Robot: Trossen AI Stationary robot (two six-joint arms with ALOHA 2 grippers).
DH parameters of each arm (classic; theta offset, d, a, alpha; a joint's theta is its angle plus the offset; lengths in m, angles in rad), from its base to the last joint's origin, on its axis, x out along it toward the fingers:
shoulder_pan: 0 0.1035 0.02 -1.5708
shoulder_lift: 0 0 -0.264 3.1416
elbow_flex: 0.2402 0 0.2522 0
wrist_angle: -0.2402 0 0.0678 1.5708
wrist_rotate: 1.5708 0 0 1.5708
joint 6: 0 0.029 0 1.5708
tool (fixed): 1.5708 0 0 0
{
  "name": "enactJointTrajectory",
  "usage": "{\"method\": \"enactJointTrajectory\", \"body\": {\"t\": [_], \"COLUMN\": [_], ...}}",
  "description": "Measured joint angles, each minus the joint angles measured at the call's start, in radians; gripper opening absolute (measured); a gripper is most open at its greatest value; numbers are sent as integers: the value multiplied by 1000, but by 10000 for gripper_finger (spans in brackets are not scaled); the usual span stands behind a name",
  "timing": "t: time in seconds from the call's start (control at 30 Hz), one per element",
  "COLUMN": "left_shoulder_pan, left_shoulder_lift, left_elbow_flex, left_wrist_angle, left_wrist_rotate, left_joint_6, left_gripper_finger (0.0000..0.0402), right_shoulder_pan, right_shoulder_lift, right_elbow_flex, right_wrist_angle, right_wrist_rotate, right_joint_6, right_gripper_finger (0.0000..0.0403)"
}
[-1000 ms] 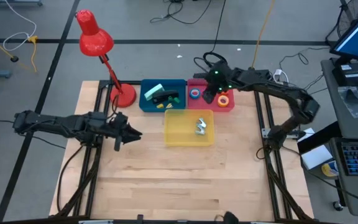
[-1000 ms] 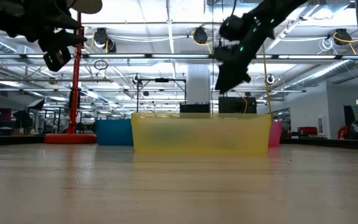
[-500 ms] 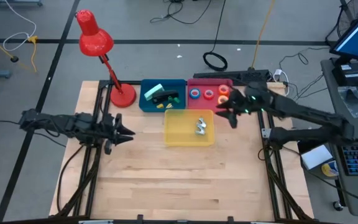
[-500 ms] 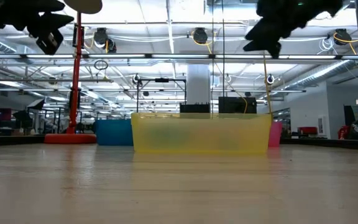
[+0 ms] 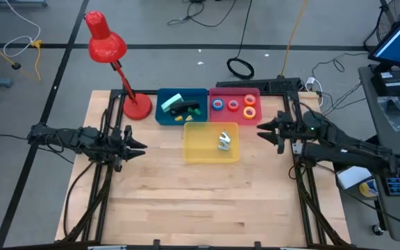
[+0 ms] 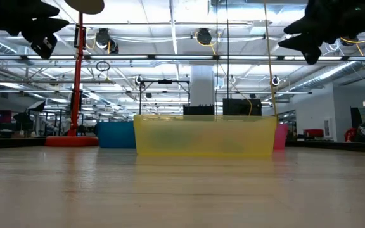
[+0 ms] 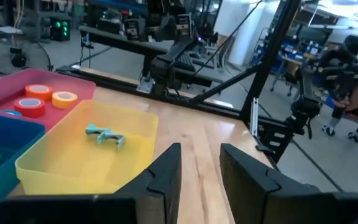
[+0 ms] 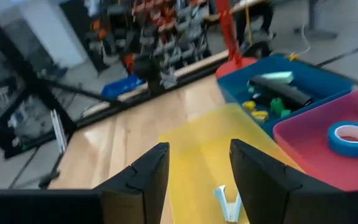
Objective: Pick and place Stapler, Stapler remover, tape
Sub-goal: Return to Home Position
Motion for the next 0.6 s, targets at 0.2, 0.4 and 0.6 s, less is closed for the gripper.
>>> {"method": "enactJointTrajectory", "body": {"t": [0.2, 0.4, 0.6], "left_shoulder_pan": [6, 31, 58], "left_shoulder_lift": [-123, -178, -179], "left_elbow_flex": [-78, -166, -197], "left_wrist_angle": [13, 55, 85], "left_wrist_rotate": [-31, -12, 0], "left_joint_6": [10, -11, -23], "left_gripper_finger": [111, 111, 111], "right_shoulder_pan": [0, 0, 0], "right_shoulder_lift": [-109, -147, -183], "right_elbow_flex": [-45, -131, -264], "right_wrist_angle": [2, 24, 224], "right_wrist_rotate": [45, 142, 101], "right_joint_6": [4, 39, 90], "right_gripper_finger": [164, 163, 165]}}
